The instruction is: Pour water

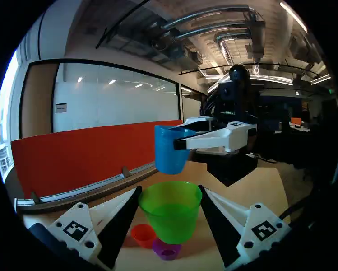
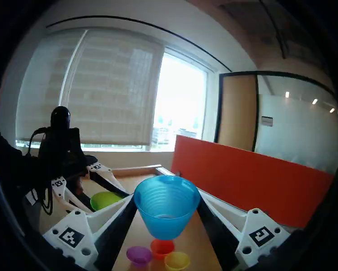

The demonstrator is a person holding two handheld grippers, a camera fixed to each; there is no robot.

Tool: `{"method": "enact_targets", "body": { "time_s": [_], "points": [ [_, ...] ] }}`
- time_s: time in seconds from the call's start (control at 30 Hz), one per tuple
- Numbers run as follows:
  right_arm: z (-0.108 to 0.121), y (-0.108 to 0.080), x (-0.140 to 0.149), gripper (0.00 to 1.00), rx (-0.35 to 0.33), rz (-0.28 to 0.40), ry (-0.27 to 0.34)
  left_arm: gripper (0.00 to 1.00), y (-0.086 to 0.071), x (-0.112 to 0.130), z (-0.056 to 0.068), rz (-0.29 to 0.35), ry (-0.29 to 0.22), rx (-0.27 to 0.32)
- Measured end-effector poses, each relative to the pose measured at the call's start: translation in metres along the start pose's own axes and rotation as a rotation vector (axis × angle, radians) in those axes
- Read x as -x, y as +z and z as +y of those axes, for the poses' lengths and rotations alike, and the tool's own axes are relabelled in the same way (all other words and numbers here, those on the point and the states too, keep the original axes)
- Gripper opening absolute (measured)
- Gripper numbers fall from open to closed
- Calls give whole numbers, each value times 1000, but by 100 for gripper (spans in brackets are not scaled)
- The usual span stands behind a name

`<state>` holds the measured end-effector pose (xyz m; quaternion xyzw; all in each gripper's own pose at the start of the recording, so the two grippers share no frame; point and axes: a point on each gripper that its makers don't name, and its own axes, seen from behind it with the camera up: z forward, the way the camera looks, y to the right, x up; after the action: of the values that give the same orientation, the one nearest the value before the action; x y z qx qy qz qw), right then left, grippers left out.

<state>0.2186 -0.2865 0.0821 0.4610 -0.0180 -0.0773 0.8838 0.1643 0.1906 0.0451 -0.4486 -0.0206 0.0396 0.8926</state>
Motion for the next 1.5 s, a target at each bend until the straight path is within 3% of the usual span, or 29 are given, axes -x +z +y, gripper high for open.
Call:
{"method": "enact_targets", "body": {
  "time_s": [0.5, 1.0, 1.5],
  "points": [
    [-13, -14, 15, 92, -19, 16, 22, 90, -7, 3, 1, -6, -13, -11],
    [-27, -38, 71, 92, -63, -112, 18, 90, -15, 34, 14, -85, -7, 15],
    [-50, -55, 126, 92, -141, -242, 12, 90, -21, 86, 34, -232, 32, 59]
  ]
}}
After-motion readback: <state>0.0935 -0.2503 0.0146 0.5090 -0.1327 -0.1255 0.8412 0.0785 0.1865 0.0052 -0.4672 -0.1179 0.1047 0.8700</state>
